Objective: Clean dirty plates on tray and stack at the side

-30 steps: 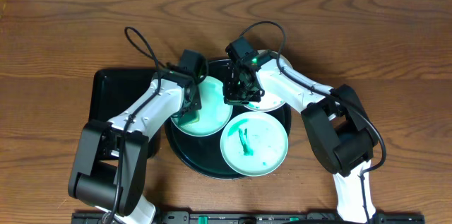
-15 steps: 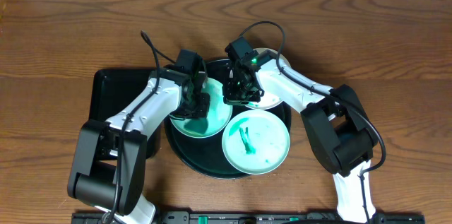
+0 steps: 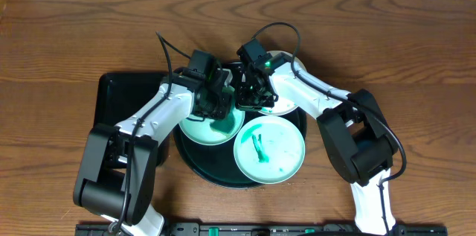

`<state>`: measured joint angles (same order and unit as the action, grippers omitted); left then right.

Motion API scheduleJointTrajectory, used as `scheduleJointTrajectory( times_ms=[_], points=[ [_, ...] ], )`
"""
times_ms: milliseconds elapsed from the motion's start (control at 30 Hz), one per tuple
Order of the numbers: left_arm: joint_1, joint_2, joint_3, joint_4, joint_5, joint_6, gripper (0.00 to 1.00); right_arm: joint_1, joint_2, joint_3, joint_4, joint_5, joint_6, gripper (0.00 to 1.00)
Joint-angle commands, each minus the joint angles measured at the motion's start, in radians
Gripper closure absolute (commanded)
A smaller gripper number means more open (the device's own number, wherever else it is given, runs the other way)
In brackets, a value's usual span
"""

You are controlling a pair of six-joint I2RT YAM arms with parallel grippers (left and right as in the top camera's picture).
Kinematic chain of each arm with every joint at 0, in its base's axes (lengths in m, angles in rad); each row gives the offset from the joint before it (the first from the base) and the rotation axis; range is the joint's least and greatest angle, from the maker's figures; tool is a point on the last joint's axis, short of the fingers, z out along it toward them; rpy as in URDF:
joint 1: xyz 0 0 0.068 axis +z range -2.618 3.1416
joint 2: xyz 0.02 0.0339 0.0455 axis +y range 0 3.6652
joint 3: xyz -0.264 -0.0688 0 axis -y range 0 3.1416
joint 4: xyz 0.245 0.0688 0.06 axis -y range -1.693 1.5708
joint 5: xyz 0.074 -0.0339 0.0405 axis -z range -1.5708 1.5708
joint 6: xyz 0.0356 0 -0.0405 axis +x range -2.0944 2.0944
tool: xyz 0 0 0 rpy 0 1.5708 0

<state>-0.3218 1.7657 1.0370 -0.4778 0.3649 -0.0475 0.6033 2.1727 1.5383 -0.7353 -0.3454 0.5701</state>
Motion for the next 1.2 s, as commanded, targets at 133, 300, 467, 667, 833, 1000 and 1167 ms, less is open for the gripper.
scheduleJointTrajectory(
  times_ms=[133,300,467,667,833,1000,1167],
  points=[
    [0.005,0.012,-0.006,0.1,-0.258,-0.03,0.93,-0.008,0.04,-0.001,-0.016,0.018,0.016,0.99],
    [0.005,0.012,-0.006,0.102,-0.535,-0.113,0.93,-0.008,0.04,-0.002,-0.016,0.018,0.016,0.99],
    [0.005,0.011,-0.003,0.061,-0.651,-0.148,0.93,-0.008,0.04,-0.002,-0.016,0.019,0.016,0.99],
    [0.005,0.011,0.076,-0.167,-0.65,-0.244,0.93,-0.008,0.04,-0.001,-0.016,0.018,0.016,0.99],
    [0.005,0.011,0.173,-0.357,-0.583,-0.276,0.93,-0.007,0.04,-0.001,-0.016,0.019,0.016,0.99],
    [0.005,0.0,0.258,-0.449,-0.46,-0.276,0.92,-0.003,0.04,-0.001,-0.013,0.019,0.003,0.99],
    [0.029,-0.037,0.335,-0.53,-0.411,-0.276,0.93,0.0,0.04,-0.001,-0.009,0.019,-0.01,0.99]
  ],
)
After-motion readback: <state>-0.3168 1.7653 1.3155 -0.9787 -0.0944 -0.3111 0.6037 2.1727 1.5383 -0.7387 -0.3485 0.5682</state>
